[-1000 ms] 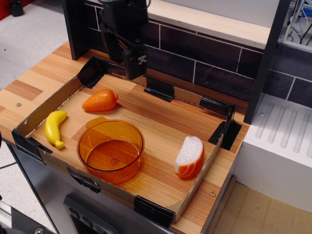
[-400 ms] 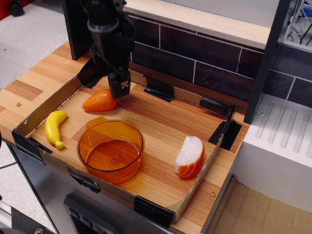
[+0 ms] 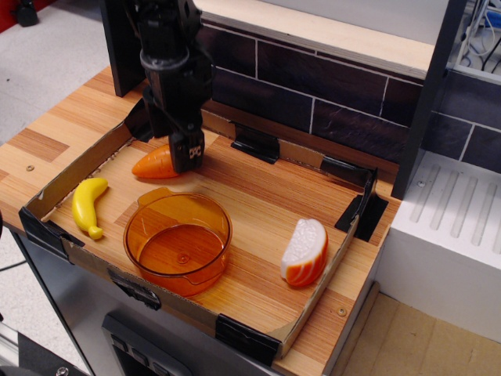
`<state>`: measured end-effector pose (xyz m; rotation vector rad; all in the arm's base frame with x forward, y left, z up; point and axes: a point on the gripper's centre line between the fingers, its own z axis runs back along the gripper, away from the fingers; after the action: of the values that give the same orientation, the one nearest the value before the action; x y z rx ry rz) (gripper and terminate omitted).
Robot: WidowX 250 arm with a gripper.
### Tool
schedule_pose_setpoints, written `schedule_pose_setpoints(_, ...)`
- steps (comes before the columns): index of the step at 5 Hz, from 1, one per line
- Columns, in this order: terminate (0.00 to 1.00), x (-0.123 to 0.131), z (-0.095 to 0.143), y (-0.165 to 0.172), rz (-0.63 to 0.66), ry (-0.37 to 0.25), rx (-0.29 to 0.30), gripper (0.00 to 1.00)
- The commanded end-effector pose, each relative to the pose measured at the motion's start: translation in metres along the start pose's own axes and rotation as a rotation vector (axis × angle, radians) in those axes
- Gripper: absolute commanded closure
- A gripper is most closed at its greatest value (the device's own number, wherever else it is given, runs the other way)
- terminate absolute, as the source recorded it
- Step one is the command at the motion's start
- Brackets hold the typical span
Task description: Put carrot in pot
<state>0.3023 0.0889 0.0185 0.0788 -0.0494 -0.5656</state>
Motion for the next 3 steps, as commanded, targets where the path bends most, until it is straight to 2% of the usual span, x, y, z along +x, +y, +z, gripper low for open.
schedule_pose_setpoints(1, 0.00, 0.0047, -0.0034, 0.0050, -0.013, 0.020, 0.039, 0.00)
schedule_pose_setpoints(2, 0.00, 0.0043, -0.0035, 0.0043, -0.005, 0.017, 0.037, 1.00)
schedule_pose_setpoints(3, 0.00, 0.0053, 0.0037, 0.0049, 0.021, 0.005, 0.030, 1.00)
